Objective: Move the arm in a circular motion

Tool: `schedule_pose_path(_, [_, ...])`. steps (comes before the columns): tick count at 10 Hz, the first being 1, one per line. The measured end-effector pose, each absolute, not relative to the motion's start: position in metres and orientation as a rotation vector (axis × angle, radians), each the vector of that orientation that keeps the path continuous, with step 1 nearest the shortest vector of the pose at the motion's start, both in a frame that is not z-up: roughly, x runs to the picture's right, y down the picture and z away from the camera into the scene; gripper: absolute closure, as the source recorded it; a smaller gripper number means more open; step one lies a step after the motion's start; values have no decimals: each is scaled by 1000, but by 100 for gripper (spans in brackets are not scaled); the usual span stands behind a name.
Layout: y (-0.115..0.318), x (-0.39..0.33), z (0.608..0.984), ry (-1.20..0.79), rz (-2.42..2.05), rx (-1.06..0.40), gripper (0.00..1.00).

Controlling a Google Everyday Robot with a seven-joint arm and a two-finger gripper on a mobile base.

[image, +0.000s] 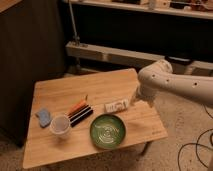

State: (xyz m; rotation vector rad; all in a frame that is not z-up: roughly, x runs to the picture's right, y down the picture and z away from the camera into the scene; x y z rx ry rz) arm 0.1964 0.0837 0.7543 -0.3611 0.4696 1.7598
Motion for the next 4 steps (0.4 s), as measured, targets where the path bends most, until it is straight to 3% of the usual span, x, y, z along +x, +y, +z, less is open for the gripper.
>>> schedule_pose_path(4, [112, 158, 759, 458, 1640, -464, 35])
